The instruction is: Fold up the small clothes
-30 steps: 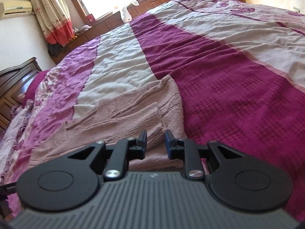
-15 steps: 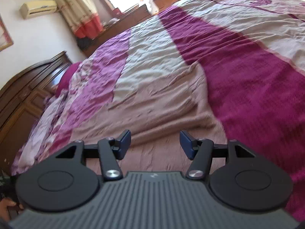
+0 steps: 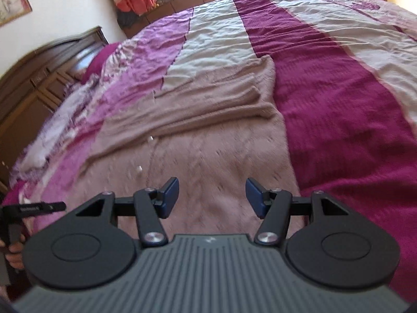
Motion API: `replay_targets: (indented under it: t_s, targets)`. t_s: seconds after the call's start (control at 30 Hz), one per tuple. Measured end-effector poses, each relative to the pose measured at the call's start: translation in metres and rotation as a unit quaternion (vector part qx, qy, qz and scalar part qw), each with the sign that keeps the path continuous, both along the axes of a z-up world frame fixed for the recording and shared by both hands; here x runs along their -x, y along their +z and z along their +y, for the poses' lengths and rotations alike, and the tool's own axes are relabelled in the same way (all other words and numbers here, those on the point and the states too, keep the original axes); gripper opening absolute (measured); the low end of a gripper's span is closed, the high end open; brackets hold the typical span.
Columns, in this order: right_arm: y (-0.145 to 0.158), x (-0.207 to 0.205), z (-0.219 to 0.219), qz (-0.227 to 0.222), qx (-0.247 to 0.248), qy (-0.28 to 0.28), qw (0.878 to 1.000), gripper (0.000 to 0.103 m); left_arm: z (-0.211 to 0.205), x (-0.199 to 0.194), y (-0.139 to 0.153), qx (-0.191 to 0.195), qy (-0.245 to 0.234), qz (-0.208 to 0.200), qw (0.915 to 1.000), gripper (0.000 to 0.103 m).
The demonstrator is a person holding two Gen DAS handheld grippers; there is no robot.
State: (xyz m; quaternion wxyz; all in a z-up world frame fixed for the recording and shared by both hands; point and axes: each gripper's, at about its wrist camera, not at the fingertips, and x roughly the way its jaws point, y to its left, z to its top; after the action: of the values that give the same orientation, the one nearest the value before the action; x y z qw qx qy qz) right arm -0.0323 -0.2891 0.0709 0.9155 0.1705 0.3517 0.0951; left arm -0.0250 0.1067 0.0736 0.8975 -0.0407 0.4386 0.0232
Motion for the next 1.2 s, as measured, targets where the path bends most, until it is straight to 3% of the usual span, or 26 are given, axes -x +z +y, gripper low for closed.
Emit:
replay_targets:
  t_s: [0.23,0.4,0.63,0.87,1.03,1.2]
  targets:
    - [-0.003,0.031,-0.010,0.026,0.050,0.000,0.998,0.060,-0.006,0.016,-0.008,-0.002,-0.025,0.030,0.9992,0.073]
    - [-0.010,0.042,-0.021,0.057,0.059,-0.005,0.997,0.059,-0.003,0.017,-0.015,0.009,-0.034,0.052,0.9980,0.073]
    - [-0.014,0.047,-0.023,0.079,0.061,0.026,0.995,0.058,-0.007,0.015,-0.020,0.002,-0.068,0.067,0.9954,0.074]
    - [-0.007,0.046,-0.019,0.099,0.081,0.080,0.989,0.058,-0.007,0.021,-0.018,0.021,-0.112,0.083,0.9899,0.074]
    - [-0.002,0.045,-0.020,0.111,0.067,0.105,0.986,0.060,-0.006,0.025,-0.018,0.021,-0.117,0.080,0.9896,0.074]
    - [-0.015,0.034,-0.018,0.119,0.035,0.126,0.984,0.060,0.000,0.015,-0.023,0.038,-0.099,0.079,0.9912,0.074]
